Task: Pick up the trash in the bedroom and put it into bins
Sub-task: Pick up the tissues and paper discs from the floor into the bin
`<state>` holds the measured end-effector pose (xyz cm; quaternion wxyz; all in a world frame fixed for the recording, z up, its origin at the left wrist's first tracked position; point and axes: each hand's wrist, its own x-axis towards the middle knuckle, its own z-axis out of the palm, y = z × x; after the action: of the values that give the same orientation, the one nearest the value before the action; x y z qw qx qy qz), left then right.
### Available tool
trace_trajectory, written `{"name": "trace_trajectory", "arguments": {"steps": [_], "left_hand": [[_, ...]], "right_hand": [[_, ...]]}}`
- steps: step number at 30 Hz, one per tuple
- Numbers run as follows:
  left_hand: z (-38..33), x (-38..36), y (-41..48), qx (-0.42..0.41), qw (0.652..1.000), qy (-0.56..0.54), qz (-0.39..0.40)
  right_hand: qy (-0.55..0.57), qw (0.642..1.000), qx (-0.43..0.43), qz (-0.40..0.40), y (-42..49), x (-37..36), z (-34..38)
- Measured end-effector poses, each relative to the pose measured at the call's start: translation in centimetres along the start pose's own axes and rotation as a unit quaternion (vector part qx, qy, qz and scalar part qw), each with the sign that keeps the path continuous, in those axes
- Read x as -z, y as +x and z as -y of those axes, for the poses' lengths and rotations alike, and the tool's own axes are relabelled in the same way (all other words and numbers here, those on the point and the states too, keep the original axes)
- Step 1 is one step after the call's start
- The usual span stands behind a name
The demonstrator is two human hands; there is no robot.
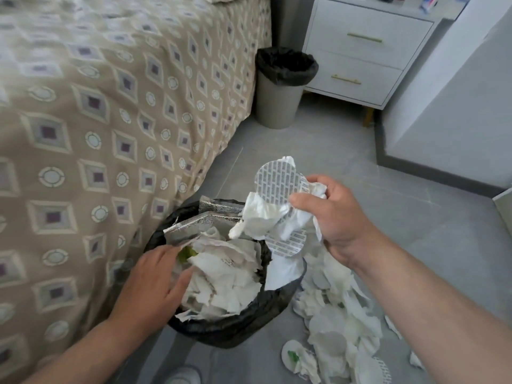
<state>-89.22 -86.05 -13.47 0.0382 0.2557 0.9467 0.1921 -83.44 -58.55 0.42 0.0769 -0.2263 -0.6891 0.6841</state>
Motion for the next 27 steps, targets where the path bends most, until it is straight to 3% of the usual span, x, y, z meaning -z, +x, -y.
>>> {"name": "trace_trajectory", "arguments": {"steps": [5,8,15,18,21,27], "left_hand": [[1.0,-0.8,-0.7,0.005,0.999,-0.023,-0.03],[1.3,-0.7,-0.6,0.035,0.994,-0.087,-0.051],[2.1,-1.2,-0.6,0.034,0.994,-0.095,-0.03],[1.9,-1.3,-0.6,0.033,0.996,-0.085,-0.018],[2.2,-1.4,-0.7,0.028,0.997,-0.065,-0.011],[2.1,-1.3,-0.7,0.016,0.998,-0.058,-0.01]], "right_hand": [[0.011,0.994,-0.096,0.055,1.7,-6.2,-4.5],[-0.118,0.979,-0.134,0.098,1.8,-8.5,-8.0],[-0.457,0.872,-0.116,0.129,1.0,-10.5,-11.0],[-0.537,0.84,-0.013,0.076,0.1,-10.2,-9.5],[-0.556,0.825,0.055,0.084,-0.2,-10.0,-9.3],[-0.574,0.79,-0.029,0.213,1.0,-10.6,-13.1]]}}
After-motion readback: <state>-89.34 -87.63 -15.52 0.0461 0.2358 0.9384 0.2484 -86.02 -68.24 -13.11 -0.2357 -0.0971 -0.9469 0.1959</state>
